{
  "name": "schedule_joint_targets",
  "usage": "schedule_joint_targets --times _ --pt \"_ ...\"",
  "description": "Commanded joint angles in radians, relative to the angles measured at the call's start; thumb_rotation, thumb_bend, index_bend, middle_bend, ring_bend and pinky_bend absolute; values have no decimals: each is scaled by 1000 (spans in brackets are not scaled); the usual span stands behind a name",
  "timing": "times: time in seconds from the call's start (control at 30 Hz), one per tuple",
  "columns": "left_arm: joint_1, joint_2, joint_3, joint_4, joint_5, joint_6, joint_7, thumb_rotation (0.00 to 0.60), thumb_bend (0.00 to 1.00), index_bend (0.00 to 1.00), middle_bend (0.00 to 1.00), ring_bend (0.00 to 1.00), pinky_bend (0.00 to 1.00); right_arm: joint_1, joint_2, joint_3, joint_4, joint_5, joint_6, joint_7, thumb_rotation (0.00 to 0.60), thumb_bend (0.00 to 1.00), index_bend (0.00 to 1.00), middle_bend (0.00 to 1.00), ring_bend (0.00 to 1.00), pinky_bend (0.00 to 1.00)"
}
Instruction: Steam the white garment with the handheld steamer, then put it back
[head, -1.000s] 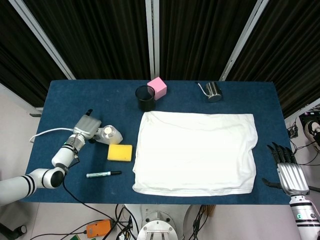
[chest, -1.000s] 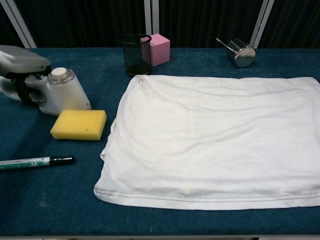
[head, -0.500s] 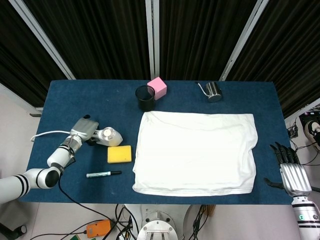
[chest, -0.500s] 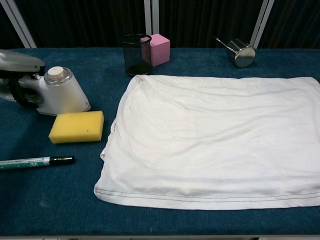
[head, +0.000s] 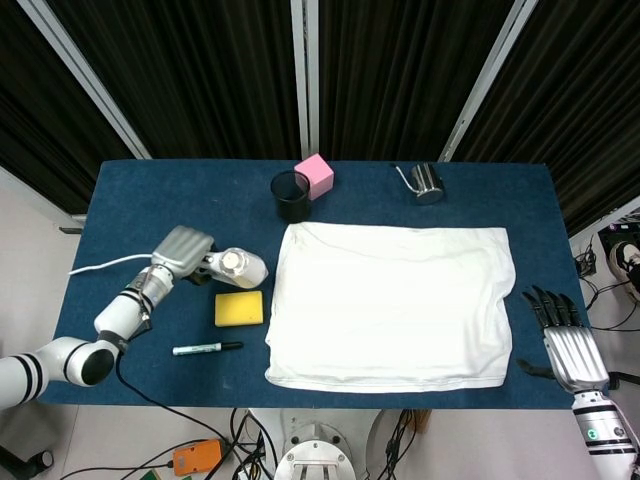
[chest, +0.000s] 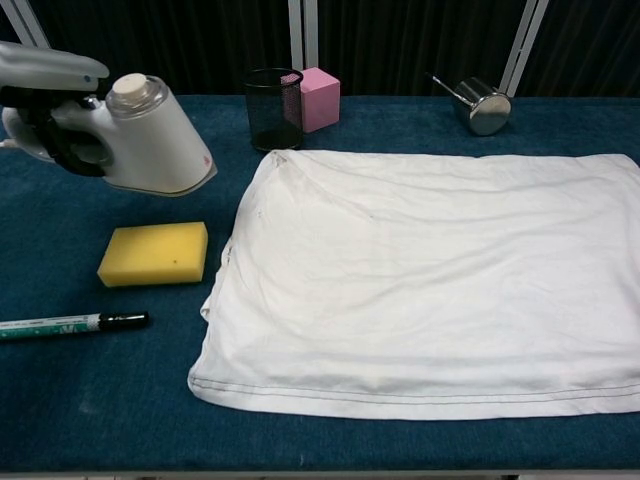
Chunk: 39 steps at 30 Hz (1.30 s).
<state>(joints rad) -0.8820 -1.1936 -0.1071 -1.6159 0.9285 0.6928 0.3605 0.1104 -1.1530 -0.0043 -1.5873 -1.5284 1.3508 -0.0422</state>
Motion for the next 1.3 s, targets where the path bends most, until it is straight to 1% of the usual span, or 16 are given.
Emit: schedule_joint_targets --times 0.03,0.2,0.23,0.27,0.3,0.37,0.43,0.57,0.63,0.73,0.93,1.03,1.13,1.3 --pt "-84 -29 -8 -40 -75 -23 86 600 418 850 901 789 593 23 -2 -26 -12 -30 -47 -37 600 240 0 50 0 53" --pt "-219 -109 -11 -79 -201 9 230 600 414 850 901 789 593 60 -30 -61 -10 -42 -143 -68 600 242 0 50 0 72" --pt "-245 -123 -9 -82 -225 16 258 600 414 850 901 789 593 66 -37 -65 -7 -44 -156 -71 600 272 0 50 0 79" --pt "-279 -144 -4 -84 -259 29 299 600 414 850 901 789 593 74 -46 -72 -4 -51 -172 -72 600 319 0 50 0 91" --pt "-306 -161 2 -83 -283 41 332 600 414 851 900 789 593 80 -52 -76 -1 -56 -183 -70 600 387 3 50 0 105" --pt "-367 -202 16 -78 -350 68 409 600 414 851 900 789 593 93 -66 -83 7 -65 -205 -59 600 565 25 50 5 137" --pt "-419 -237 25 -74 -417 89 466 600 414 851 899 789 593 101 -79 -84 17 -64 -218 -54 600 711 55 57 27 163" --pt "-525 -309 37 -48 -565 125 568 600 416 851 898 787 593 121 -101 -87 31 -47 -262 -43 600 916 77 88 56 188" --pt "-559 -331 40 -32 -619 133 595 600 417 851 898 787 593 128 -102 -89 31 -38 -280 -37 600 986 77 104 65 202" --pt "-605 -363 44 0 -698 133 622 600 417 851 899 787 593 135 -101 -91 30 -31 -287 -24 600 1000 79 110 70 208" --pt "-651 -412 56 70 -805 104 631 600 417 851 898 787 593 139 -103 -97 37 -31 -288 -10 600 1000 80 111 72 208" --pt "-653 -433 56 107 -832 78 608 600 417 851 898 787 593 139 -109 -101 44 -34 -282 -5 600 1000 80 110 79 209" --pt "-660 -445 67 144 -856 67 602 600 417 851 898 787 593 138 -112 -103 49 -33 -278 -3 600 1000 80 110 79 210" --pt "-655 -448 79 196 -894 53 580 600 417 851 898 787 593 138 -116 -105 54 -28 -276 -3 600 1000 80 110 79 210"
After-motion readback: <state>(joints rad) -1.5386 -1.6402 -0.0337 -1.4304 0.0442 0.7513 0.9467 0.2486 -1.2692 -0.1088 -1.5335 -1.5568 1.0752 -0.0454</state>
